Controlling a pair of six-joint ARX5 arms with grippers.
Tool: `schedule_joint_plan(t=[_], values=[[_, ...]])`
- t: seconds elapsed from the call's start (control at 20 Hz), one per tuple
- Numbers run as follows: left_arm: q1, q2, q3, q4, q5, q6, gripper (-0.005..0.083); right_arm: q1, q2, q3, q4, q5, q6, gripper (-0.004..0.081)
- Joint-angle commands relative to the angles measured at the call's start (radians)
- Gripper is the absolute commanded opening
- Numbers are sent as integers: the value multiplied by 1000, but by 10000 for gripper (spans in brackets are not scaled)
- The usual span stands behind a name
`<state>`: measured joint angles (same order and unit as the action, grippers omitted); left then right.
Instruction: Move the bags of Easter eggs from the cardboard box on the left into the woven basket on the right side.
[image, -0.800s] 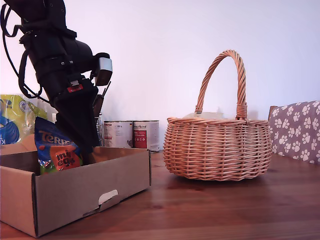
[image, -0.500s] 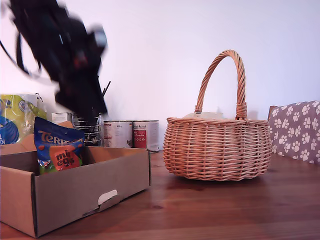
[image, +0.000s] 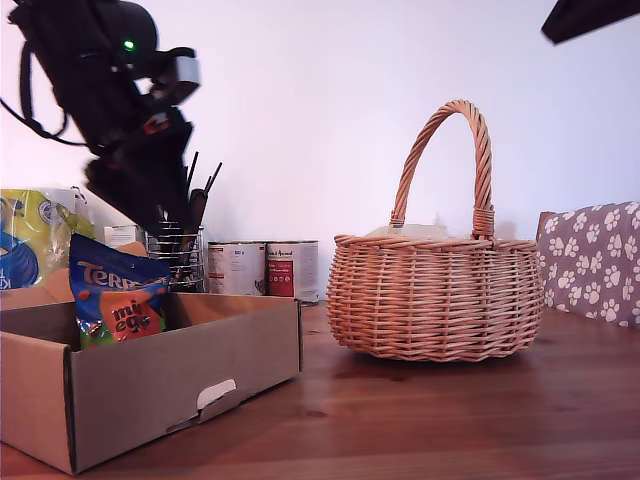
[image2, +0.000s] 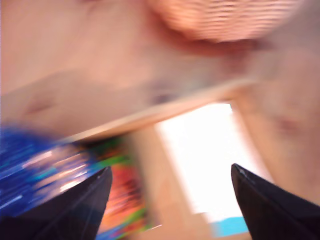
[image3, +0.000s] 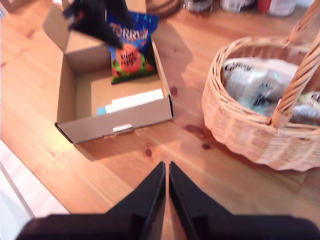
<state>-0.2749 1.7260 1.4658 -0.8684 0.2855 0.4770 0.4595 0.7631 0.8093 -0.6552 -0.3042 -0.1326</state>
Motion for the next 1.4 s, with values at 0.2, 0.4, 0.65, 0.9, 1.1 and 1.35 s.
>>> schedule_joint_plan(t=[0.2, 0.4, 0.65, 0.9, 1.1, 1.35], values=[[87, -17, -11, 70, -32, -45, 677, -3, 63, -20, 22, 0, 1, -5], [146, -13, -11, 115, -44, -60, 677, -3, 91, -20, 24, 0, 1, -5], [202, 17, -11, 106, -29, -64, 677, -2, 105, -20, 50, 0, 1, -5], [214, 80, -11, 83, 29, -80, 677, -3, 105, -20, 69, 0, 1, -5], [213, 125, -11, 78, 55, -93, 677, -3, 105, -20, 69, 0, 1, -5], [188, 165, -11, 53, 137, -97, 677, -3, 105, -20, 68, 0, 1, -5]])
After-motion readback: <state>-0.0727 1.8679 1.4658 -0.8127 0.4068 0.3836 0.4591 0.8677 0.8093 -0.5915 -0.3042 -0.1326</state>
